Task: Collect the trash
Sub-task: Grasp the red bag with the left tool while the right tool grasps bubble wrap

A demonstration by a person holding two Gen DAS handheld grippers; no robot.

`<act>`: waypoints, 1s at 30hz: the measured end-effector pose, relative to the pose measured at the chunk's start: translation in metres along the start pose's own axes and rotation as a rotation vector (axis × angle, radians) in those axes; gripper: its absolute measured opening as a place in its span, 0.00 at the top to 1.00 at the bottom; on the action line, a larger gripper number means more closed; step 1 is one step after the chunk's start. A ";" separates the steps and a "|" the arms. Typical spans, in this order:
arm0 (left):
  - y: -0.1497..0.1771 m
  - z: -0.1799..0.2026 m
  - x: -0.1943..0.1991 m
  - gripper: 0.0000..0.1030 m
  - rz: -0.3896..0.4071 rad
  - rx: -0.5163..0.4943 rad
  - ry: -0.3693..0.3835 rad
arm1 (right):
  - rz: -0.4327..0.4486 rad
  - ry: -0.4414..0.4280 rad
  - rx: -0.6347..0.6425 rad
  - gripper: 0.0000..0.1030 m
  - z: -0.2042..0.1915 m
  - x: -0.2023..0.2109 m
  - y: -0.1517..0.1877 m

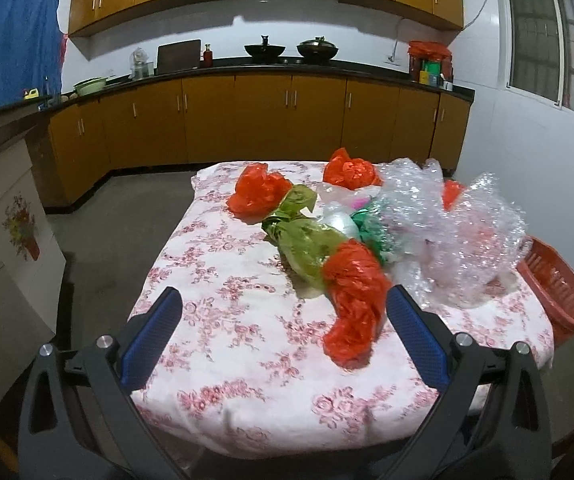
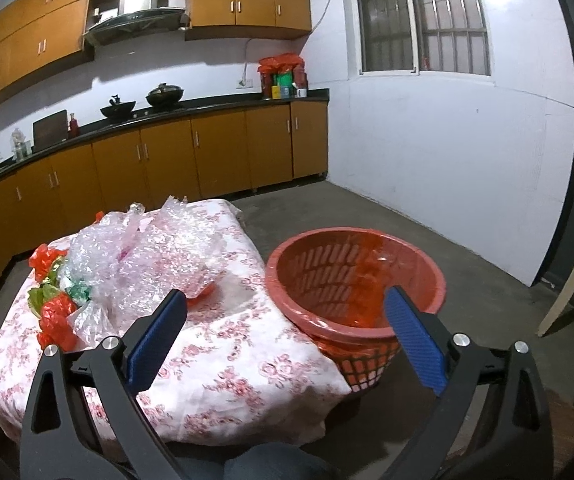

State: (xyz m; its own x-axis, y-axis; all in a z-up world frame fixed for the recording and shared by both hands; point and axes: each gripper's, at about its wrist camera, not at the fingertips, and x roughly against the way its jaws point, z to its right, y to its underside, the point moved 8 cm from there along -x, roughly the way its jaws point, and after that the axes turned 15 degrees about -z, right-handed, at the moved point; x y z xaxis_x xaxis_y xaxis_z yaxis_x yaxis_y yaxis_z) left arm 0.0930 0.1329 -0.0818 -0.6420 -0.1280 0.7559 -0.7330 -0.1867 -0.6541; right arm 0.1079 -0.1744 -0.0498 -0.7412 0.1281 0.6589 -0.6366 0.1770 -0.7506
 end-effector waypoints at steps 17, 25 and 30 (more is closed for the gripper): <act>-0.023 0.052 -0.085 0.17 -0.127 -0.050 0.092 | -0.112 -0.185 0.056 0.31 -0.055 -0.111 -0.061; -0.027 0.065 -0.113 0.24 -0.177 -0.065 0.120 | -0.200 -0.264 0.041 0.32 -0.064 -0.156 -0.073; -0.024 0.066 -0.126 0.45 -0.215 -0.059 0.153 | -0.251 -0.310 0.096 0.58 -0.080 -0.172 -0.068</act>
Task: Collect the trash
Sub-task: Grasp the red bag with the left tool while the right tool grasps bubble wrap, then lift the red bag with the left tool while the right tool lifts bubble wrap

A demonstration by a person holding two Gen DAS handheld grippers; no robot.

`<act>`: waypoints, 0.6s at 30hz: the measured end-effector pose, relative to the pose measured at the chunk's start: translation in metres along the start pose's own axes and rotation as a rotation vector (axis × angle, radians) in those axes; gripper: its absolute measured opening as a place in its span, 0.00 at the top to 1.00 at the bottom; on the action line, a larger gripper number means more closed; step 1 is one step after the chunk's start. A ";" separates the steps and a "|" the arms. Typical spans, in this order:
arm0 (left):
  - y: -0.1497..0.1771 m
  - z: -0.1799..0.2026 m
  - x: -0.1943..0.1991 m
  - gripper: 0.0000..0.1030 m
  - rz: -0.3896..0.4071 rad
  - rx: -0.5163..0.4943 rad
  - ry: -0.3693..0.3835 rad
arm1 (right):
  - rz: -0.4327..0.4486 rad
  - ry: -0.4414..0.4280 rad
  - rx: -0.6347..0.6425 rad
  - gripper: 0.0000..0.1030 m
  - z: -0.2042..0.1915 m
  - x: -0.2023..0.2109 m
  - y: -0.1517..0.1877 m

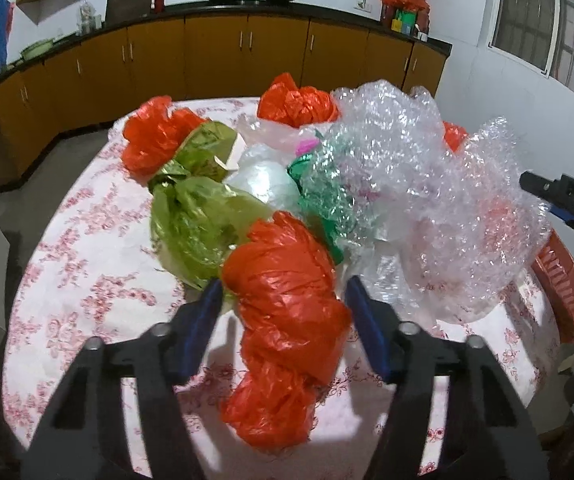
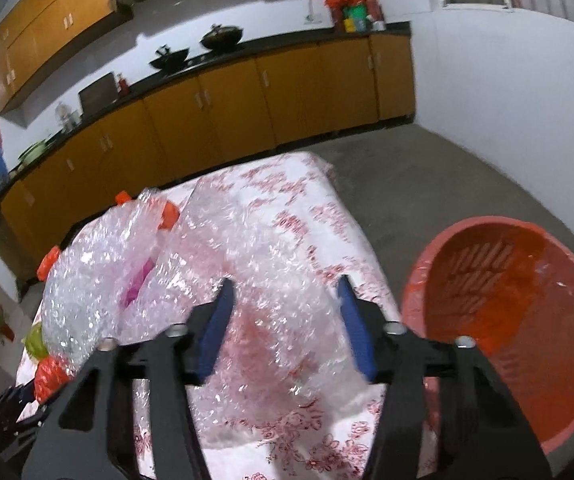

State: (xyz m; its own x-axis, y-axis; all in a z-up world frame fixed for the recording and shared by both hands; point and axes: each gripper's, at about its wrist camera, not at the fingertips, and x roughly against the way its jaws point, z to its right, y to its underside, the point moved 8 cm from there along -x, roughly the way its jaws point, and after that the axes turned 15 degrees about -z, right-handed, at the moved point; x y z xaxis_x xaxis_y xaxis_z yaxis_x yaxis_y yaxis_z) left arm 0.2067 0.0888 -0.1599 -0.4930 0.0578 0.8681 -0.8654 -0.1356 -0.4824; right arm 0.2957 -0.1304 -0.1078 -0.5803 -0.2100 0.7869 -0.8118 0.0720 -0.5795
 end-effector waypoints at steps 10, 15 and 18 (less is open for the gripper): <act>0.004 0.005 0.013 0.61 0.038 -0.025 0.026 | 0.026 -0.069 0.043 0.96 -0.012 0.021 0.007; 0.004 0.005 0.033 0.61 0.075 -0.040 0.032 | 0.100 -0.102 0.062 0.97 -0.024 0.053 -0.002; 0.003 0.006 0.048 0.61 0.104 -0.051 0.033 | 0.143 -0.115 0.075 0.97 -0.031 0.073 -0.007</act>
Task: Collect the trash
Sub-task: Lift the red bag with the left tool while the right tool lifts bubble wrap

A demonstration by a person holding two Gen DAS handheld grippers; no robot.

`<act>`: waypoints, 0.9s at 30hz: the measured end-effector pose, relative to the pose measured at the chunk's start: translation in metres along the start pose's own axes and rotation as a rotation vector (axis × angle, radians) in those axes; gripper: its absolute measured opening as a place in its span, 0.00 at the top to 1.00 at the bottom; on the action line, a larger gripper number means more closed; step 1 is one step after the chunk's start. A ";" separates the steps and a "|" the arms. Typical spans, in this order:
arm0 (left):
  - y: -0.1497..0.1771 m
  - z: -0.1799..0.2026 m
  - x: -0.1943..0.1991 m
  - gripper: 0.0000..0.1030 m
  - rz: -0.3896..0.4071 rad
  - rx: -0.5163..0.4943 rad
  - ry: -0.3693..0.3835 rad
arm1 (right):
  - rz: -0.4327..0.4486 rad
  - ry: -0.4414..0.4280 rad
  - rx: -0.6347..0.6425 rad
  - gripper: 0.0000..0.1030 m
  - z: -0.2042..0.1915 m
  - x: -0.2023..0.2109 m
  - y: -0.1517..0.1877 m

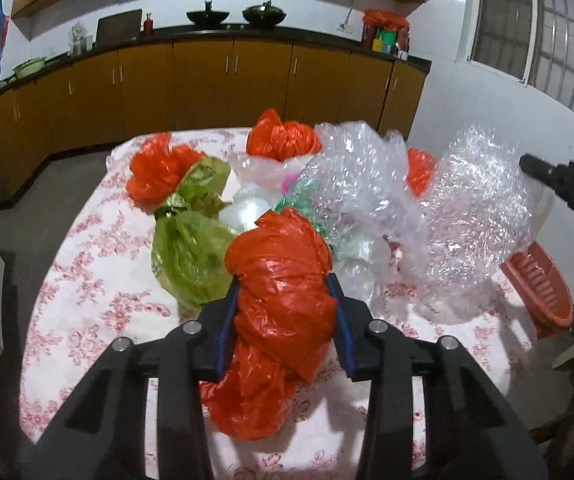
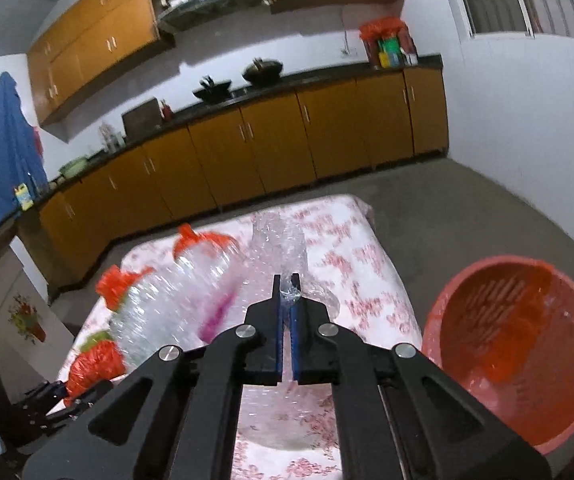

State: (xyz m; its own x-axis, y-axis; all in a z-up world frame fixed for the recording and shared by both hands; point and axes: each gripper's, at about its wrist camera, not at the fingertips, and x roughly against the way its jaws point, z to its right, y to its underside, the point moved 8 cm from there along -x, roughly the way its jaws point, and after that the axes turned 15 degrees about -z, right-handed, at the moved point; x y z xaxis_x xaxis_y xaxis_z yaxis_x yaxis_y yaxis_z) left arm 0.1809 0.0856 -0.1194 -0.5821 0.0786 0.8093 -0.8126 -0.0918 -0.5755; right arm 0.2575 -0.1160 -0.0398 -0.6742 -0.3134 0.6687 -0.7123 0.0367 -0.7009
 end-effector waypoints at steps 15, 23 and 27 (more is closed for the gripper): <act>-0.014 -0.015 0.019 0.58 0.045 0.006 -0.048 | 0.074 0.025 0.028 0.97 -0.003 0.031 -0.010; -0.011 -0.028 0.016 0.54 0.037 0.016 -0.057 | 0.072 0.027 0.032 0.97 -0.004 0.030 -0.006; -0.013 -0.035 0.017 0.50 0.038 0.021 -0.073 | 0.069 0.027 0.030 0.97 -0.005 0.028 -0.005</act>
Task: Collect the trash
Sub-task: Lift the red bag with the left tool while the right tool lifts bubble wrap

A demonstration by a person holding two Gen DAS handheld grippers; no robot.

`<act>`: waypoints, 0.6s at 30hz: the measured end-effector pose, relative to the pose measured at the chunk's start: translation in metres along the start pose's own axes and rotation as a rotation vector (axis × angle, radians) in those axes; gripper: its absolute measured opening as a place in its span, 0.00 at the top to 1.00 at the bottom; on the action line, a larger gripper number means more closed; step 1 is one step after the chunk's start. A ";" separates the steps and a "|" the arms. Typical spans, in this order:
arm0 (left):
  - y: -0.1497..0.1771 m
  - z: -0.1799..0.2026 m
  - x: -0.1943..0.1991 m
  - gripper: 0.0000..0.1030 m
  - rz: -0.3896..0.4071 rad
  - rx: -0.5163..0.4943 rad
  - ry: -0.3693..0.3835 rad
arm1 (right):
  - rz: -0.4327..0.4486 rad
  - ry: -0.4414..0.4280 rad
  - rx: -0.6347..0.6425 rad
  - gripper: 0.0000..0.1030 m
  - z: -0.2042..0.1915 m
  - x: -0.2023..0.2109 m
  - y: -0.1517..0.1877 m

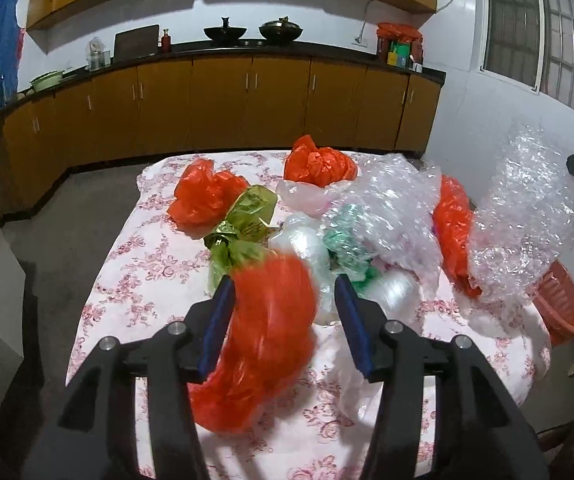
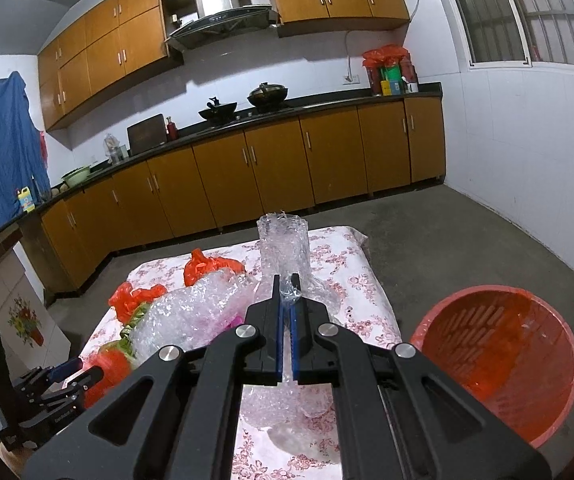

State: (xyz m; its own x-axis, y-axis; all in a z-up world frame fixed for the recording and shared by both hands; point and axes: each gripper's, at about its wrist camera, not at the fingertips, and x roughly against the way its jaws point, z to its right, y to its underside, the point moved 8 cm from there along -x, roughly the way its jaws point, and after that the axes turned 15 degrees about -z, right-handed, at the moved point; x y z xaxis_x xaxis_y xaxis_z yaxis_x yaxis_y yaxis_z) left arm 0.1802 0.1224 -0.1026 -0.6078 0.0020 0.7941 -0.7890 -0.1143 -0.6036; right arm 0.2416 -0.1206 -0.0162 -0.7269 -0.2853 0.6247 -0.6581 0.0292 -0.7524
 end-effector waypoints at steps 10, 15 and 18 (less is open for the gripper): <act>0.013 -0.015 -0.020 0.68 -0.074 0.052 0.024 | -0.004 -0.005 0.007 0.97 0.000 -0.001 0.004; 0.015 -0.012 -0.013 0.51 -0.052 0.041 0.017 | -0.009 -0.005 0.001 0.97 0.002 0.000 0.002; 0.017 -0.008 -0.020 0.51 -0.078 0.031 0.005 | -0.013 -0.007 0.001 0.97 0.001 0.000 0.004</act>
State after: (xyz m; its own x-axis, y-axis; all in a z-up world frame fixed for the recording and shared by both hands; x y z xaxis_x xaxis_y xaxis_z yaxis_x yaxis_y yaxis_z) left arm 0.1780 0.1284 -0.1294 -0.5449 0.0169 0.8383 -0.8310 -0.1444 -0.5373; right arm 0.2395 -0.1219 -0.0194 -0.7171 -0.2923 0.6327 -0.6669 0.0242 -0.7447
